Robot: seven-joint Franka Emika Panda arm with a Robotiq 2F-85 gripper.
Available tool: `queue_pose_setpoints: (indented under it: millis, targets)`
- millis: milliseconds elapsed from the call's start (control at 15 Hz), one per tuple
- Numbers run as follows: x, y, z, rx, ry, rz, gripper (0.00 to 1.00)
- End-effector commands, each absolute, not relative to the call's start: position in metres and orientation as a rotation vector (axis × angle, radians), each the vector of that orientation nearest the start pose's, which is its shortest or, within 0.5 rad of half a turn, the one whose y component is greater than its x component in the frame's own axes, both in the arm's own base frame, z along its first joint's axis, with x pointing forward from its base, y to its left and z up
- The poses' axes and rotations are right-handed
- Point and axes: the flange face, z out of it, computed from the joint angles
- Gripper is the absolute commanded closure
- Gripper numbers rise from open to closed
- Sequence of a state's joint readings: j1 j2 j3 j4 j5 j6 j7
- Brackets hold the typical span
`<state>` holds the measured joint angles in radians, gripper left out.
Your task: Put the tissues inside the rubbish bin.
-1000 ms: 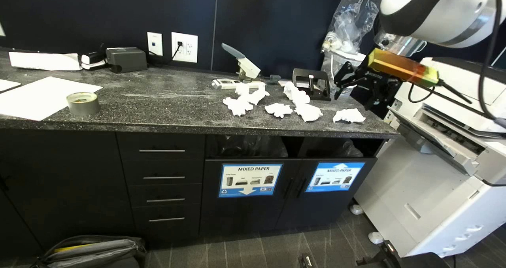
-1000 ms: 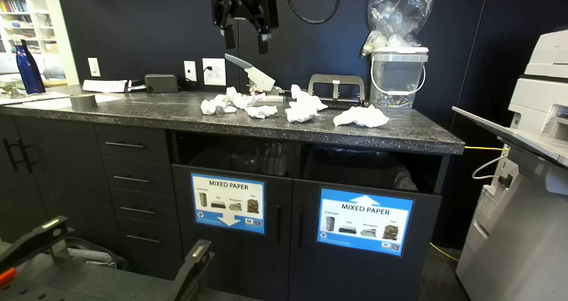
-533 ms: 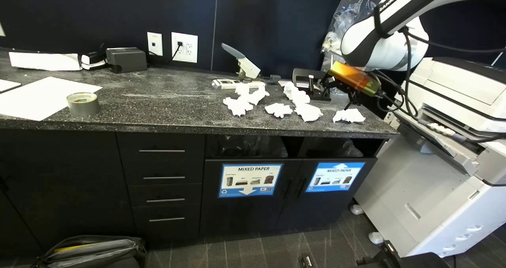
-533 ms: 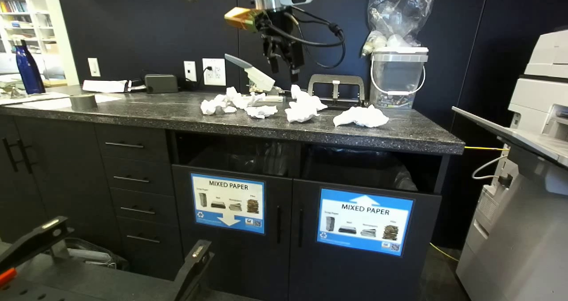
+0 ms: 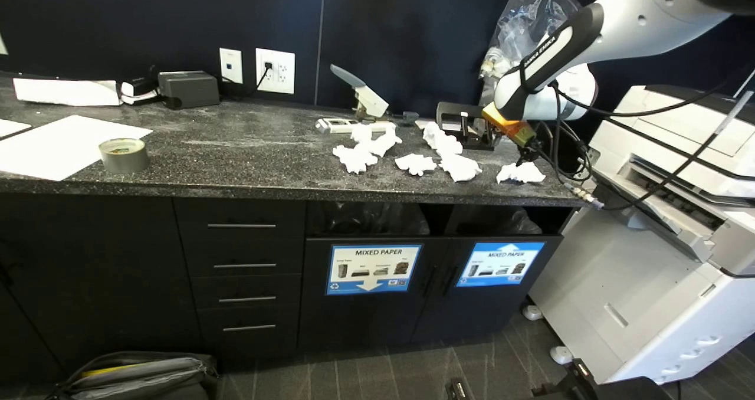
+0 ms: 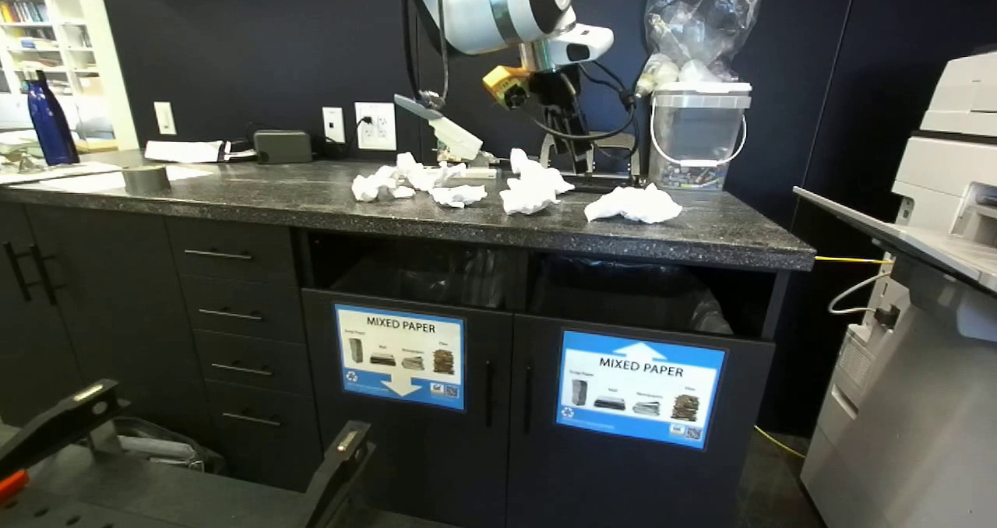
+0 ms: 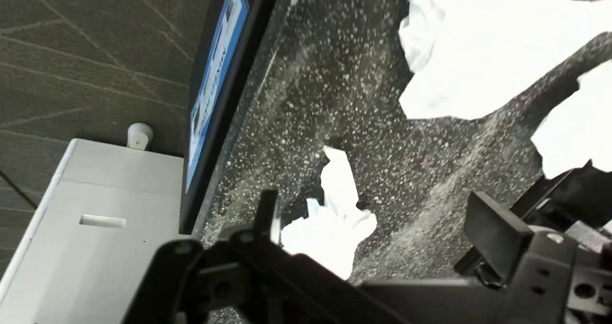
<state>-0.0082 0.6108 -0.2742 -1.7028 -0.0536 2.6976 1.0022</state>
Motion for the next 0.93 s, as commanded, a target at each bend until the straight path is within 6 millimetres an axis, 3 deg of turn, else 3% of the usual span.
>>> queue_pose_setpoints:
  millis: [0, 333, 867]
  targets:
    - [0.731, -0.197, 0.287, -2.462, 1.897, -0.721, 0.0]
    - [0.756, -0.231, 0.262, -2.354, 2.093, -0.676, 0.0]
    - [0.778, -0.264, 0.241, -2.261, 2.246, -0.658, 0.0]
